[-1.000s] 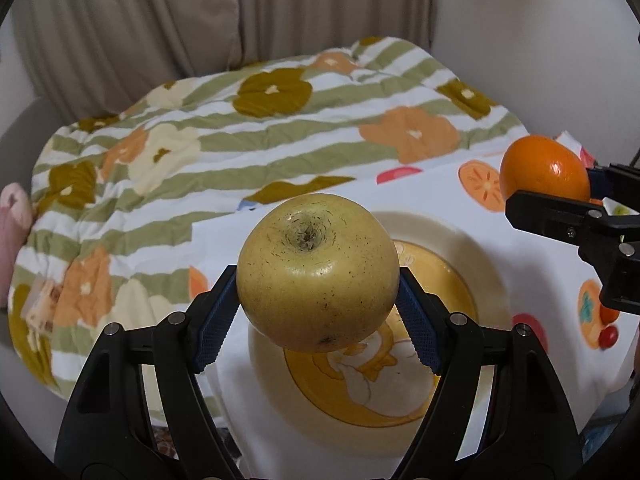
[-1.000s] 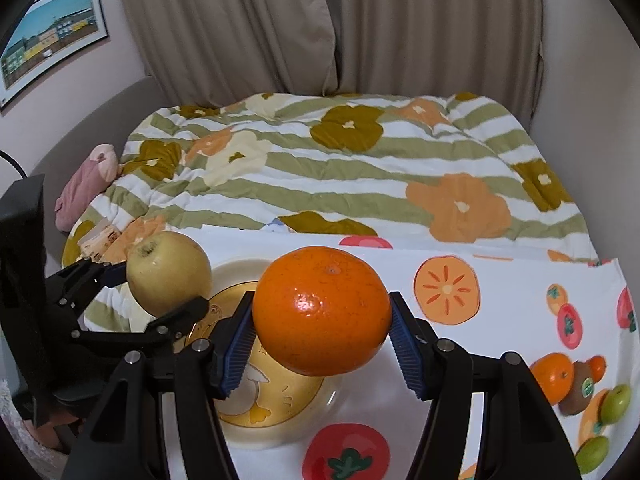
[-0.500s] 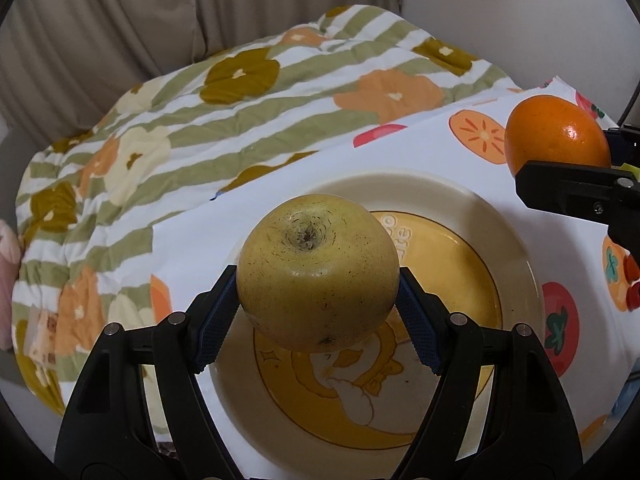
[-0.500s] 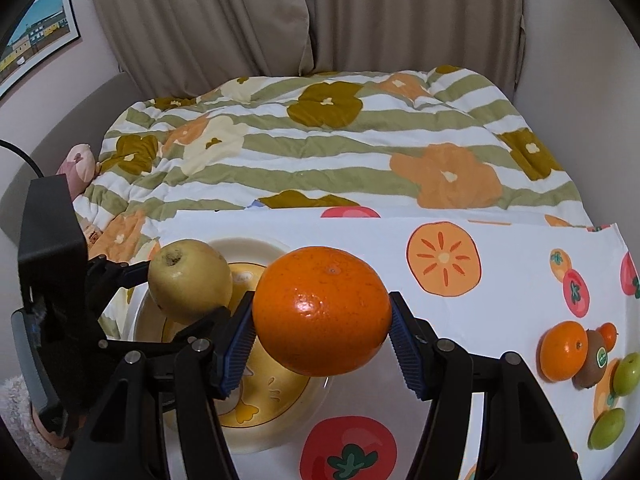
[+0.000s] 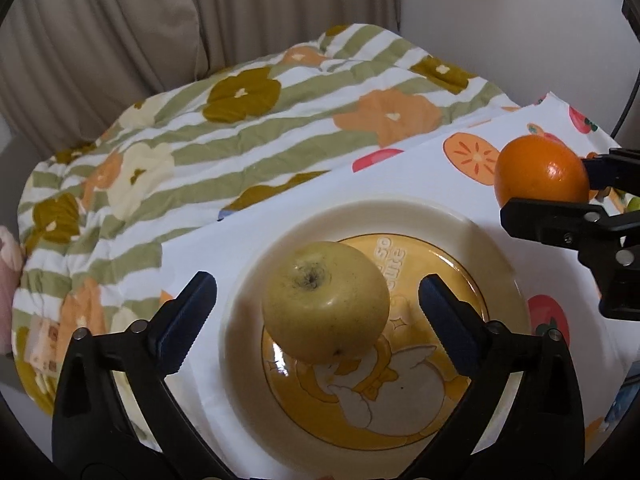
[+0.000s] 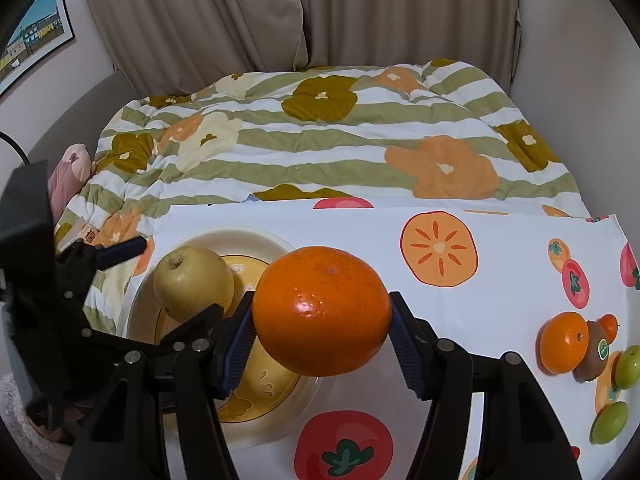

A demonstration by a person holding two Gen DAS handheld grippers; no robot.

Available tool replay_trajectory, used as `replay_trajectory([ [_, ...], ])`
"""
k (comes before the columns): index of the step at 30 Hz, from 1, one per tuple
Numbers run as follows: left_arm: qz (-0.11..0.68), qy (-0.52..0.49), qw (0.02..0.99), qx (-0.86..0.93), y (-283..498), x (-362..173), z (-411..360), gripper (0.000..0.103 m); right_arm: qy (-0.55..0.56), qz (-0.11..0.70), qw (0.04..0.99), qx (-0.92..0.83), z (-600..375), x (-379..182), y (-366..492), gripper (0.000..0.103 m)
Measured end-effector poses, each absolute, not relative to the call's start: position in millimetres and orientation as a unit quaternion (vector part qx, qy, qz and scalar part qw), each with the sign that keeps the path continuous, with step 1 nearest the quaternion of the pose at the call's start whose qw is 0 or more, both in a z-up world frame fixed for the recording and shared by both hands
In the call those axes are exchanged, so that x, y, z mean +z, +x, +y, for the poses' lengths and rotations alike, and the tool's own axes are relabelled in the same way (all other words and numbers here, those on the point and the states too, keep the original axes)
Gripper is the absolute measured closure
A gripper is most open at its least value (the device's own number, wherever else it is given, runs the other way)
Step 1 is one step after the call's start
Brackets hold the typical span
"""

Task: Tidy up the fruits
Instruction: 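Carry the yellow apple and orange to the duck plate and lower them, then open both tools to release the apple and orange on the plate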

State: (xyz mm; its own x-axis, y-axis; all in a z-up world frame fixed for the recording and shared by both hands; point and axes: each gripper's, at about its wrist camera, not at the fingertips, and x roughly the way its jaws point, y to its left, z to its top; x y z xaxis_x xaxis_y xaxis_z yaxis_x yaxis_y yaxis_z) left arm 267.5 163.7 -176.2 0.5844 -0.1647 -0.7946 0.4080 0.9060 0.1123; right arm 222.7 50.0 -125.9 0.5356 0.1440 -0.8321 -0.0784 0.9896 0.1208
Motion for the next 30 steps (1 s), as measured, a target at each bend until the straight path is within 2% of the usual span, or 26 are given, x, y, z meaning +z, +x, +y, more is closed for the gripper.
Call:
replay_trajectory([
  [10,0.449,0.082,0.88,-0.133,252,-162,208,0.0,-0.02,0.472,0.873,0.12,66,-128,225,0.044],
  [18,0.471,0.06,0.874,-0.105,238,-175,241,0.0,-0.089,0.468,0.859,0.187,94,-153,236,0.044],
  [27,0.479,0.056,0.871,-0.097,236,-183,252,0.0,-0.133,0.469,0.853,0.187,109,-171,242,0.044],
  [29,0.478,0.056,0.871,-0.098,236,-183,253,0.0,-0.133,0.466,0.856,0.182,108,-171,241,0.04],
  [30,0.477,0.056,0.872,-0.099,236,-182,254,0.0,-0.127,0.459,0.86,0.185,107,-169,240,0.035],
])
